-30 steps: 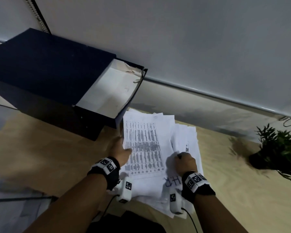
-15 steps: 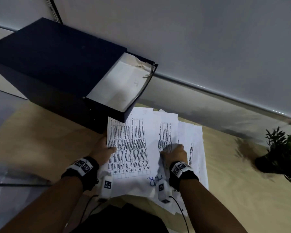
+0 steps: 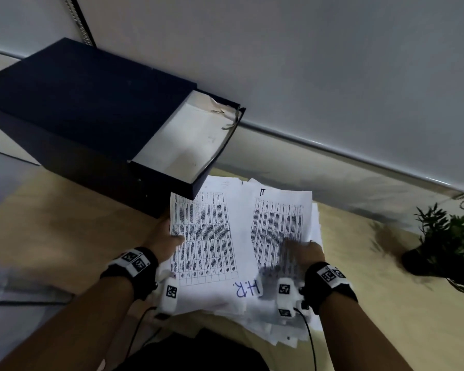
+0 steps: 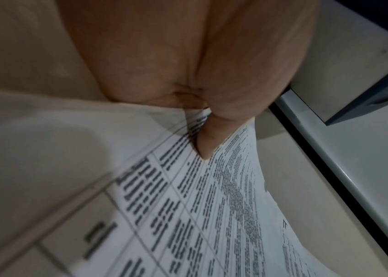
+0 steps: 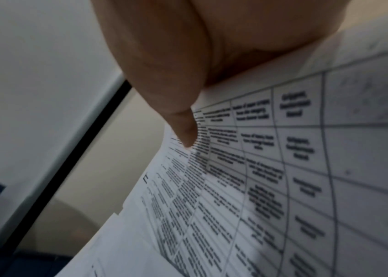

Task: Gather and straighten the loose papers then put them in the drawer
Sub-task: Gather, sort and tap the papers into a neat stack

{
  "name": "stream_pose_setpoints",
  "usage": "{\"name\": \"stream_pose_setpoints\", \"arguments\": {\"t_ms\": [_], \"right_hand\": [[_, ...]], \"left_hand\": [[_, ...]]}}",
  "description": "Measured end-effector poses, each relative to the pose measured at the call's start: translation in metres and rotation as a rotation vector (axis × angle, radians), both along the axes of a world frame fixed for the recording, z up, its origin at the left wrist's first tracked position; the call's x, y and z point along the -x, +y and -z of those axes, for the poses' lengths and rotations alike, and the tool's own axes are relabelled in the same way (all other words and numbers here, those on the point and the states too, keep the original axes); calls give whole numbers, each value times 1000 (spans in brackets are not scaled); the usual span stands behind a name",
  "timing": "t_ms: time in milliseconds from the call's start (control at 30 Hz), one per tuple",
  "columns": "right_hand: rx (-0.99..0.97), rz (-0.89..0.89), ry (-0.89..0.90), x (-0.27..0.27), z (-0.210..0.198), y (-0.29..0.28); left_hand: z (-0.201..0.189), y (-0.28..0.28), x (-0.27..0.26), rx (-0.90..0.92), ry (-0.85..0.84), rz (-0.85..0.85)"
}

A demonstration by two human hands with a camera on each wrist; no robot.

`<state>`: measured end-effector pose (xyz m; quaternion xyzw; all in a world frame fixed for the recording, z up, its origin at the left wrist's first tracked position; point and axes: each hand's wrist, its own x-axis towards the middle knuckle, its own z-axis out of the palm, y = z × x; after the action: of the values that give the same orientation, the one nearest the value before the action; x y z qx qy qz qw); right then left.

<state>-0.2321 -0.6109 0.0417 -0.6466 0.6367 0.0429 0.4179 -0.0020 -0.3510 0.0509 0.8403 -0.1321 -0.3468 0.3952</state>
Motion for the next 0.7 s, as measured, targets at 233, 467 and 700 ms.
{"name": "stream_pose_setpoints", "arguments": {"t_ms": [233, 467, 700], "right_hand": [[440, -206, -49, 13, -48, -4], [767, -147, -239, 34, -180, -44], [406, -87, -316, 26, -141, -40]], "left_hand": [[9, 4, -10, -100, 28, -19], [12, -10, -9, -157, -76, 21], [16, -44, 13, 52, -91, 228]]}}
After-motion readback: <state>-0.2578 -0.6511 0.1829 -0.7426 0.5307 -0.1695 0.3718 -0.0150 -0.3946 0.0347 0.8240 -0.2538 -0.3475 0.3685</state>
